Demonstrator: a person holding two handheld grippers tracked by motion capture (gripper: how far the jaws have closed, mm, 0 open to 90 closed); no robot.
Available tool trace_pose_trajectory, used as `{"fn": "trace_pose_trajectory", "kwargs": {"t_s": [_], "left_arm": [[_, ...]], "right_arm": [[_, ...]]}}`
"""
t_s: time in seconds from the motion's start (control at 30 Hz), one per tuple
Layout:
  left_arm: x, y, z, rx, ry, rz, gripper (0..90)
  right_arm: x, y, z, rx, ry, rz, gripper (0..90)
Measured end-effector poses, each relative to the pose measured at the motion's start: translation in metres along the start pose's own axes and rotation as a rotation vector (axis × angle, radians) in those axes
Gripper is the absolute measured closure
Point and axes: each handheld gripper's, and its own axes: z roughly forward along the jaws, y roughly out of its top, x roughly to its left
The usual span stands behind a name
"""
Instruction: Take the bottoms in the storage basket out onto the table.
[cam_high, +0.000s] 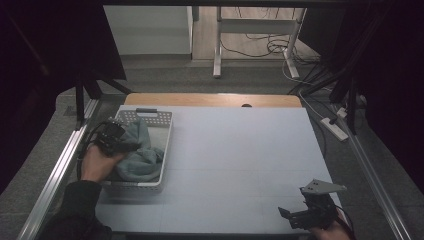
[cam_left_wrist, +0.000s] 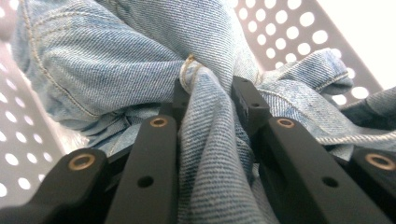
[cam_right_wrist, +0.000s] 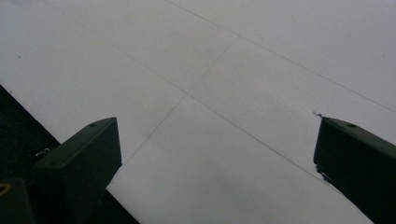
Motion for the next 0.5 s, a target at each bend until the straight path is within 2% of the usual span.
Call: {"fn": "trace_pose_trajectory", "kwargs": {"t_s": [0.07,0.1,0.13,0.17,0.3,0.5], "left_arm": [[-0.001,0.002,-0.005,-0.013,-0.007,0.006,73.1],[-0.001,0.003,-0.007,-0.022,-0.017,0.005,73.1],[0.000,0.006,-0.013,-0.042,-0.043,0.001,73.1],[0.000,0.006,-0.013,-0.042,-0.043,0.001,73.1],[0.003,0.012,-0.026,-0.094,-0.078,-0.006,73.1],[0.000,0.025,-0.049,-0.131,-0.080,0.014,73.2]], "right_arm": [[0.000,0.000,0.000,-0.002,0.002,0.006,1.3],[0.000,0.000,0.000,-0.002,0.002,0.006,1.3],[-0.001,0.000,0.000,-0.001,0.002,0.008,1.3],[-0.001,0.000,0.000,-0.001,0.002,0.008,1.3],[-0.001,0.000,0.001,0.002,0.001,0.008,1.3],[-0.001,0.000,0.001,0.002,0.001,0.008,1.3]]}}
